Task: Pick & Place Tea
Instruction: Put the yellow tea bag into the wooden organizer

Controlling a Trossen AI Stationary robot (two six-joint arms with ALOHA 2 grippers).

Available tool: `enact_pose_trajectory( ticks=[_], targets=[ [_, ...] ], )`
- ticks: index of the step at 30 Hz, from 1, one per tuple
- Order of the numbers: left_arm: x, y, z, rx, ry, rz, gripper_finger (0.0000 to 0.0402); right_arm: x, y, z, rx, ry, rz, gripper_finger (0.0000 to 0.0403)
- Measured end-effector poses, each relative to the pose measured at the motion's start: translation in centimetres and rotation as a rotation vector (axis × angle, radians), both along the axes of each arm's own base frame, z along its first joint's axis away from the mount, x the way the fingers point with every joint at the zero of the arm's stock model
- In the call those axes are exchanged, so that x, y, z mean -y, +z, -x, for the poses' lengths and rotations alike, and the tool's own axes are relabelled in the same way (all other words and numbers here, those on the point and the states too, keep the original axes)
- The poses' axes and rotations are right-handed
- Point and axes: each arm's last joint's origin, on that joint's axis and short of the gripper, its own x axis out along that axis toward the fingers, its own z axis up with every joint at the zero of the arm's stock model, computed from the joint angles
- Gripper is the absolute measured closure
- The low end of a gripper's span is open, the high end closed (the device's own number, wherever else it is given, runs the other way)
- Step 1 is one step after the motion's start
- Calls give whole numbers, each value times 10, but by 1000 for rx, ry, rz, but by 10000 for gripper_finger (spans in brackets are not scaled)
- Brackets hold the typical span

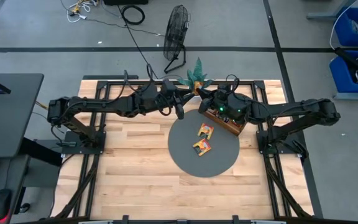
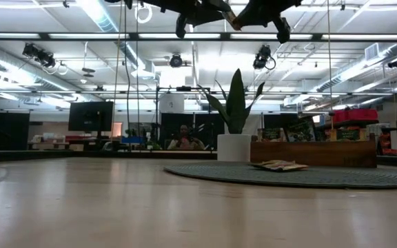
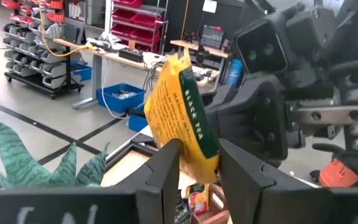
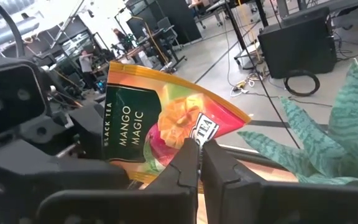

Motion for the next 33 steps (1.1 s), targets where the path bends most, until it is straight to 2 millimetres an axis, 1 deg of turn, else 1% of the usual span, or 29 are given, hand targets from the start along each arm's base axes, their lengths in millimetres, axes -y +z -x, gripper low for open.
enact_pose_trajectory(
  ticks=[2,4,8,9,11,13,16,19,23,26,28,30,33],
  targets=[
    [0,-2,0,-21,0,2,300,0,0,0,3,0,0,403],
    [0,-4,0,-40,2,6,320,0,0,0,5,2,0,403],
    [0,-4,0,-43,3,3,382,0,1,0,9,18,-4,403],
    [0,-4,0,-44,5,3,391,-1,1,0,9,22,-5,403],
    [-1,-4,0,-45,10,3,394,-1,1,-1,8,40,-5,402],
    [-1,-5,0,-50,8,4,397,-1,1,-1,-7,67,10,393],
    [-1,-7,1,-73,0,7,398,-3,2,0,-35,141,51,361],
    [-1,-11,1,-113,2,13,399,-5,7,6,-52,203,81,317],
    [-1,-16,2,-170,-15,25,400,-6,17,22,-68,218,103,255],
    [0,-19,2,-198,-42,35,400,-6,23,37,-97,224,122,218],
    [0,-22,2,-223,-81,45,400,-7,28,46,-116,265,155,199],
    [-1,-25,3,-250,-159,73,400,-9,34,54,-125,313,195,186],
    [-2,-32,5,-309,-276,141,400,-11,43,59,-211,402,238,180]
  ],
)
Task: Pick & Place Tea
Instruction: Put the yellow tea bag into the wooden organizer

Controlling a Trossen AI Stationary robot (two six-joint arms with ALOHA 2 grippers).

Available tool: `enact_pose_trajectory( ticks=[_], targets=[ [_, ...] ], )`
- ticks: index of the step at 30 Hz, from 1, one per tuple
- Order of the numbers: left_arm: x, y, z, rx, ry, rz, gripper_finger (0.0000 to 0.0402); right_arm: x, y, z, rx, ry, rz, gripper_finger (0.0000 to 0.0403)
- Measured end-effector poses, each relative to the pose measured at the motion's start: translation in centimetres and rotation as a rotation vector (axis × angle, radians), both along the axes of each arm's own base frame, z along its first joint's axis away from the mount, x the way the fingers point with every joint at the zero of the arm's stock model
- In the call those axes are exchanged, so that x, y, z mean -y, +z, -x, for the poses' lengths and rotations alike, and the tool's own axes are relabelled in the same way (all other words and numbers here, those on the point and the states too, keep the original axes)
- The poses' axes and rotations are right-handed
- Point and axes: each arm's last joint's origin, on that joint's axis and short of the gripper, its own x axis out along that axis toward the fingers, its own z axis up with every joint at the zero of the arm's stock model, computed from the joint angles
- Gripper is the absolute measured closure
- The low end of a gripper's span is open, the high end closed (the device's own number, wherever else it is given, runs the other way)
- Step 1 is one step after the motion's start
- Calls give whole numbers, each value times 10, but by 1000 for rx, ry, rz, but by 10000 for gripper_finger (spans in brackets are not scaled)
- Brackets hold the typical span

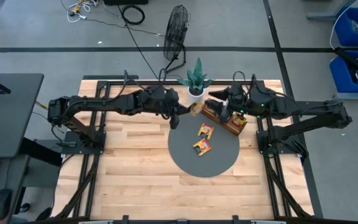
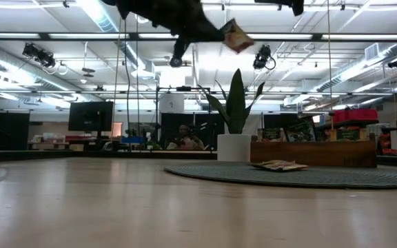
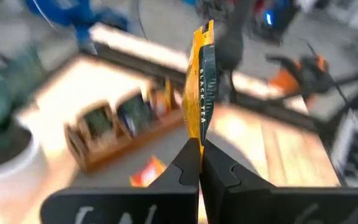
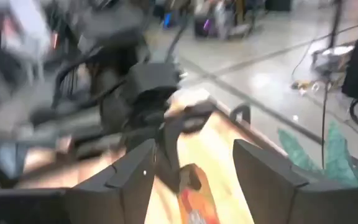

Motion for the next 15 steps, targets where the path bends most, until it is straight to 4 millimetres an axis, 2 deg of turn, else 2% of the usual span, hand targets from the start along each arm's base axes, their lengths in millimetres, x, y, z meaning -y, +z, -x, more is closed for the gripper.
enact_pose_trajectory(
  ticks=[6,11,15],
  targets=[
    [-1,-17,9,-191,-103,33,400,2,20,-13,-290,133,37,190],
    [1,-21,12,-227,-200,62,400,9,24,-48,-444,265,3,195],
    [2,-17,12,-234,-241,66,400,13,10,-80,-552,375,-4,195]
  ],
)
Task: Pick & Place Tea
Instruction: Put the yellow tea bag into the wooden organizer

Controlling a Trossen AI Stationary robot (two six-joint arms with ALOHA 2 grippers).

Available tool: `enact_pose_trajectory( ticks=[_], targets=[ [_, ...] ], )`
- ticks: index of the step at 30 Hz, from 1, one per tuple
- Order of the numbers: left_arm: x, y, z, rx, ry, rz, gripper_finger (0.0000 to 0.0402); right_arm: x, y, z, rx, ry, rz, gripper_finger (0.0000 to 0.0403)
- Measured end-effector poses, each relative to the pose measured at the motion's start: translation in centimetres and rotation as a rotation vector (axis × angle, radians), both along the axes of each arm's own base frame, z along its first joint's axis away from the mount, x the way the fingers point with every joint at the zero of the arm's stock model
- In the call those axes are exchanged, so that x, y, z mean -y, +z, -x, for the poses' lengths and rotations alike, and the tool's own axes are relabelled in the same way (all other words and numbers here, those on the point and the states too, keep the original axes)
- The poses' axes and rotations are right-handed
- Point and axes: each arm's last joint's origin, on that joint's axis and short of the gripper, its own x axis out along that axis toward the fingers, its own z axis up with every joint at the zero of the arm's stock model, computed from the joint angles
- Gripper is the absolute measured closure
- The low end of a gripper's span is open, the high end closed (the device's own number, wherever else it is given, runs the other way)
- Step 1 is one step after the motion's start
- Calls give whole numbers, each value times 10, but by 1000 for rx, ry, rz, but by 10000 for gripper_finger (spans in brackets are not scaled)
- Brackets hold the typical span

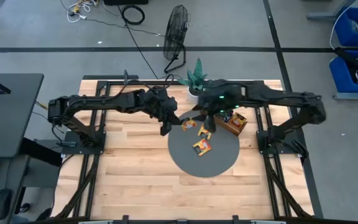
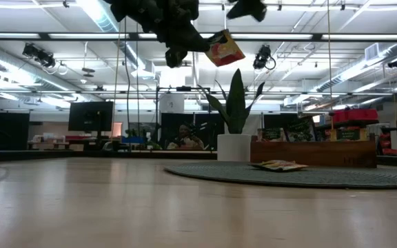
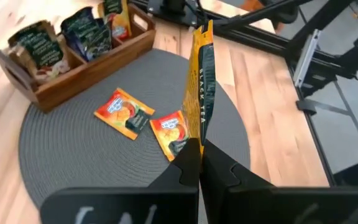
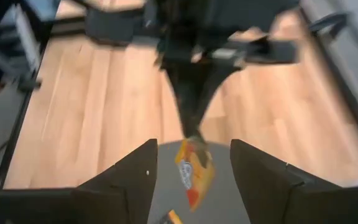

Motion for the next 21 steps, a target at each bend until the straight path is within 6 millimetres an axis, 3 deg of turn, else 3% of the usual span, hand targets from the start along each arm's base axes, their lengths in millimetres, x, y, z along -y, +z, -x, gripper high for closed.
enact_pose_trajectory(
  ticks=[9,17,21],
  targets=[
    [1,5,3,-59,-38,-35,400,6,-30,-44,-121,113,-27,195],
    [1,5,3,-55,-48,-48,400,7,-43,-54,-152,128,-37,196],
    [1,5,3,-54,-49,-51,400,7,-42,-55,-137,136,-20,225]
  ],
)
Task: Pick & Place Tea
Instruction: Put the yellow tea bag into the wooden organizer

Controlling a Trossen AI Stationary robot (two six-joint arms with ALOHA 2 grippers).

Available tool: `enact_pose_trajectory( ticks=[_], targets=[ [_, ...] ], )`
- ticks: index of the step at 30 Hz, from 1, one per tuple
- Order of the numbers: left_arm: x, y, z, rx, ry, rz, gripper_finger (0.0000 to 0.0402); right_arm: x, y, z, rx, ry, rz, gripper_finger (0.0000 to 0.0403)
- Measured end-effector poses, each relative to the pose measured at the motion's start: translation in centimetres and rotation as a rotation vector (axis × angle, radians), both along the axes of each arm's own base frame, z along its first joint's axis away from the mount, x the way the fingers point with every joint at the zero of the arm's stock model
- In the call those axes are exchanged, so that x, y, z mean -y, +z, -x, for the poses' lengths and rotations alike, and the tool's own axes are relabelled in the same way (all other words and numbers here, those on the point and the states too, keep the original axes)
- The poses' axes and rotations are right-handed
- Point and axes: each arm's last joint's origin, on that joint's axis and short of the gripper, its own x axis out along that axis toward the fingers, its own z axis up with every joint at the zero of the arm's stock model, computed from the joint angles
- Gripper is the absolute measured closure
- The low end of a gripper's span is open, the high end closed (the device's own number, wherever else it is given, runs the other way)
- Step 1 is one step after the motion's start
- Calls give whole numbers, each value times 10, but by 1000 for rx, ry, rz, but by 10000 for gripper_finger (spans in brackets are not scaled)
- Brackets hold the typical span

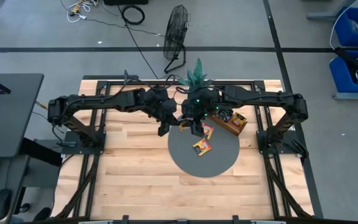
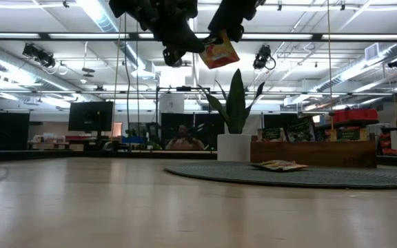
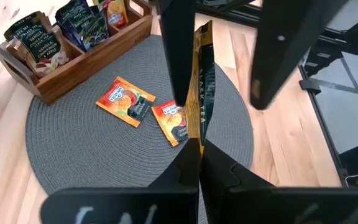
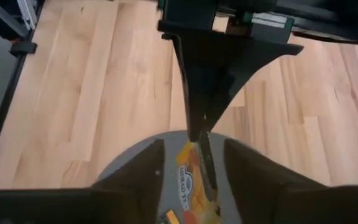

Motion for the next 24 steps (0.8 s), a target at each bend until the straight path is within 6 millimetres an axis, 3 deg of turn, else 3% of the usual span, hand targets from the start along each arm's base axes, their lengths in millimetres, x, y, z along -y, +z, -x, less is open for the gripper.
enact_pose_trajectory(
  ticks=[8,17,24],
  targets=[
    [0,0,0,4,-15,-20,400,4,-3,1,-31,5,15,386],
    [0,0,0,4,-12,-23,390,4,-4,2,-37,-9,37,400],
    [-3,1,2,-5,33,-48,317,6,-4,11,-111,-72,68,401]
  ],
)
